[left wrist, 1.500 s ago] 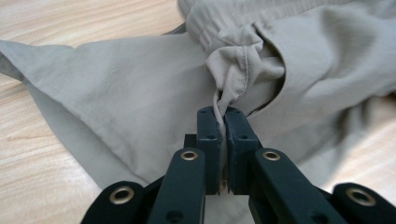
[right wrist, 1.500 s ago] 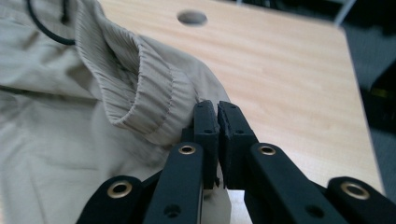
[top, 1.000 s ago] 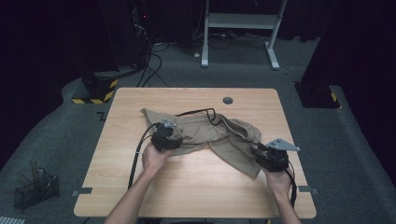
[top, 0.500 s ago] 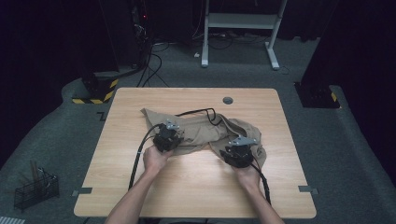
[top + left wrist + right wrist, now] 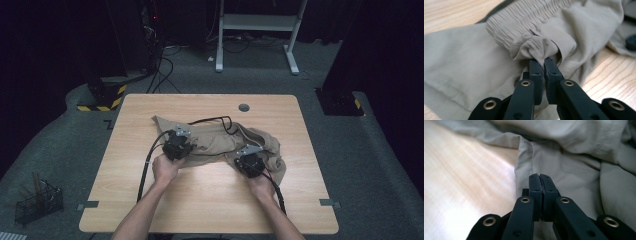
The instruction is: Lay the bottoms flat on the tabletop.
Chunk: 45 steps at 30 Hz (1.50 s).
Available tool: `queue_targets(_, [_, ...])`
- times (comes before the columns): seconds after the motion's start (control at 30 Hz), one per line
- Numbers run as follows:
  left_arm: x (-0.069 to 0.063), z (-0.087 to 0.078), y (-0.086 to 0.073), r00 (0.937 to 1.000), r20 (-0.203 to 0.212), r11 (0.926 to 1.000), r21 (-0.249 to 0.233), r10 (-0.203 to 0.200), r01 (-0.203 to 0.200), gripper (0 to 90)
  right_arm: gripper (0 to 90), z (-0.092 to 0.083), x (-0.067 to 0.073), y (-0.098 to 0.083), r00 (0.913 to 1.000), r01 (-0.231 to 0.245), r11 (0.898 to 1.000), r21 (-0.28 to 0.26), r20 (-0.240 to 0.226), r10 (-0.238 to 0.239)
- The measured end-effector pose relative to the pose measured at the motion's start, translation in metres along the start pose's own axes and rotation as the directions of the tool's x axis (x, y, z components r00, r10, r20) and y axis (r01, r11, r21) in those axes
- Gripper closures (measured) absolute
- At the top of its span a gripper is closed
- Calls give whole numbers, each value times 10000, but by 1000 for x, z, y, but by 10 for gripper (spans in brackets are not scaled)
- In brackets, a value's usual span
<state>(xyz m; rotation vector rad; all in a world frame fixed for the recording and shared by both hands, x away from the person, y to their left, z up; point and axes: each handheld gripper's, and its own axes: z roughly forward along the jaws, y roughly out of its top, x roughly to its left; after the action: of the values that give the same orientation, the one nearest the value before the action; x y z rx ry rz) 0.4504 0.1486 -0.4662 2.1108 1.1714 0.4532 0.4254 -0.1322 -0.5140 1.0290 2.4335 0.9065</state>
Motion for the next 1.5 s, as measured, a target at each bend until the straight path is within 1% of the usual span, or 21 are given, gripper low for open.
queue_targets(0.1, [0, -6, 3, 9999, -153, 9999, -169, -30, 27, 865, 894, -8, 4, -7, 9995, 264, 9996, 26, -150, -263])
queue_targets(0.17, [4, -12, 6, 9992, -295, 9992, -313, -259, 249, 868, 894, -23, 8, -23, 9979, 486, 9988, -13, -436, -486])
queue_targets(0.2, [4, -12, 6, 9992, -295, 9992, -313, -259, 249, 868, 894, -23, 8, -23, 9979, 486, 9988, -13, -436, -486])
queue_targets(0.27, [7, -14, 7, 9985, -434, 9988, -379, -330, 314, 869, 895, -40, 10, -42, 9965, 595, 9982, -32, -594, -596])
queue_targets(0.33, [8, -16, 9, 9976, -593, 9986, -409, -344, 320, 869, 895, -46, 10, -48, 9961, 620, 9981, -14, -621, -619])
queue_targets(0.37, [9, -16, 10, 9972, -654, 9985, -435, -359, 331, 870, 895, -55, 9, -57, 9955, 674, 9977, 3, -666, -672])
queue_targets(0.53, [9, -14, 16, 9957, -791, 9977, -518, -475, 435, 869, 889, -64, 4, -66, 9965, 317, 9995, 55, -773, -312])
queue_targets(0.57, [9, -12, 16, 9961, -750, 9979, -503, -454, 417, 869, 887, -64, 3, -66, 9966, 236, 9997, 17, -787, -234])
queue_targets(0.63, [6, -8, 16, 9971, -679, 9986, -421, -340, 312, 868, 817, -63, 6, -55, 9975, 27, 9990, -455, -705, -59])
queue_targets(0.67, [4, -7, 15, 9975, -644, 9989, -385, -305, 281, 868, 817, -63, 6, -55, 9975, 27, 9990, -455, -705, -59])
queue_targets(0.7, [3, -5, 15, 9978, -615, 9991, -354, -246, 225, 868, 757, -60, 10, -42, 9983, -73, 9962, -864, -590, 22])
queue_targets(0.73, [1, -5, 15, 9980, -596, 9993, -332, -218, 198, 868, 757, -60, 10, -42, 9983, -73, 9962, -864, -590, 22])
queue_targets(0.77, [1, -5, 15, 9981, -597, 9993, -334, -162, 142, 868, 725, -52, 16, -27, 9980, -136, 9941, -1078, -627, 68])
queue_targets(0.87, [0, -6, 15, 9983, -570, 9993, -361, -144, 124, 868, 707, -42, 25, -11, 9970, 57, 9931, -1170, -764, -148])
queue_targets(0.9, [1, -6, 15, 9982, -585, 9993, -357, -143, 122, 867, 687, -31, 35, 2, 9939, 212, 9919, -1250, -1045, -344])
queue_targets(0.97, [2, -6, 14, 9980, -603, 9992, -366, -184, 163, 867, 678, -24, 39, 8, 9929, 269, 9922, -1213, -1122, -406])
queue_targets(1.07, [4, -3, 14, 9975, -670, 9993, -323, -230, 208, 867, 677, -3, 48, 18, 9916, 434, 9953, -861, -1179, -534])
queue_targets(1.17, [6, 0, 14, 9970, -745, 9995, -274, -193, 173, 868, 685, 14, 51, 18, 9900, 410, 9988, -282, -1340, -444])
queue_targets(1.2, [7, 1, 14, 9968, -772, 9995, -270, -207, 187, 867, 719, 13, 53, 14, 9900, 456, 9980, -429, -1313, -509])
queue_targets(1.33, [12, 2, 15, 9948, -984, 9993, -291, -270, 242, 867, 789, 5, 53, 7, 9860, 975, 9945, -382, -1321, -1018])
queue_targets(1.5, [21, 0, 18, 9893, -1445, 9997, -181, -190, 165, 867, 898, -20, 45, -19, 9779, 1454, 9890, -271, -1481, -1478])
